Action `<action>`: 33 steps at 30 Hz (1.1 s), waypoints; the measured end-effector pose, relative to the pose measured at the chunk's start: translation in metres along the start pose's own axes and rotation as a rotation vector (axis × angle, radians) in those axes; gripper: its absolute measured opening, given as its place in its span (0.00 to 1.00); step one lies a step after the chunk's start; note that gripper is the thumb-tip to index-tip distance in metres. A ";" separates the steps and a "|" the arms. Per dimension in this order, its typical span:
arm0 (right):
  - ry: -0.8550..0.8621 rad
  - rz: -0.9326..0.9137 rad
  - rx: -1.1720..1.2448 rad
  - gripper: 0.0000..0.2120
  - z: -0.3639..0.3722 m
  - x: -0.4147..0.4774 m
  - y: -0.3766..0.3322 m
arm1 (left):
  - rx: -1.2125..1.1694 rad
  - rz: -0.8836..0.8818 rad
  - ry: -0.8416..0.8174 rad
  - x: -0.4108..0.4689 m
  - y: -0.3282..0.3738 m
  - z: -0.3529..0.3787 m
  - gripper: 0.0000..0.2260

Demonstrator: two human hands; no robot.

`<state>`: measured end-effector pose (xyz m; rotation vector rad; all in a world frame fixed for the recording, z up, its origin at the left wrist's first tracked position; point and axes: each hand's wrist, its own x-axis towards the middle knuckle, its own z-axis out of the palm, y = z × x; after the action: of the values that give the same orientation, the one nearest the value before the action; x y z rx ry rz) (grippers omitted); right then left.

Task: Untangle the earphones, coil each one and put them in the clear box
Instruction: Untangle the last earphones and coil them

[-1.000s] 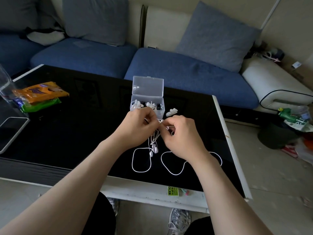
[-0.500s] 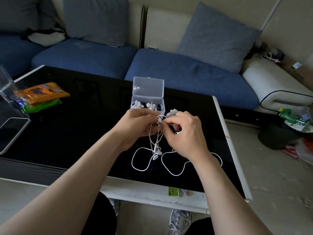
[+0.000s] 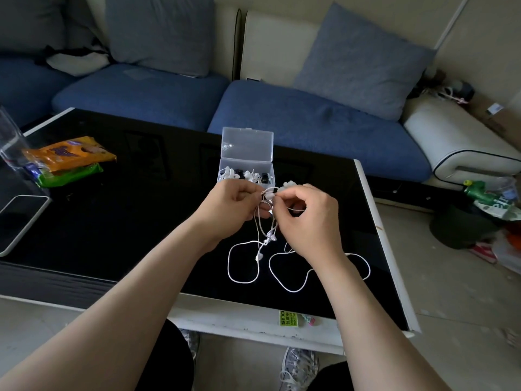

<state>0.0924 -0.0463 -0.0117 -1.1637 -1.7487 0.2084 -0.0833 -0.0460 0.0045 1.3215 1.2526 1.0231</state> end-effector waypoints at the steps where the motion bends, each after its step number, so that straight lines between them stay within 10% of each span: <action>1: 0.008 -0.004 0.005 0.03 0.000 0.000 -0.001 | -0.007 0.000 0.023 0.000 0.001 0.001 0.09; 24: -0.141 -0.196 -0.170 0.05 -0.004 0.000 -0.002 | -0.005 -0.037 0.048 -0.008 0.007 0.000 0.10; 33: -0.012 -0.013 0.044 0.03 -0.008 0.001 -0.002 | -0.153 -0.128 -0.037 -0.004 0.005 -0.003 0.12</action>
<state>0.0971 -0.0495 -0.0062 -1.1213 -1.7536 0.2448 -0.0861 -0.0491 0.0104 1.1236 1.1910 0.9798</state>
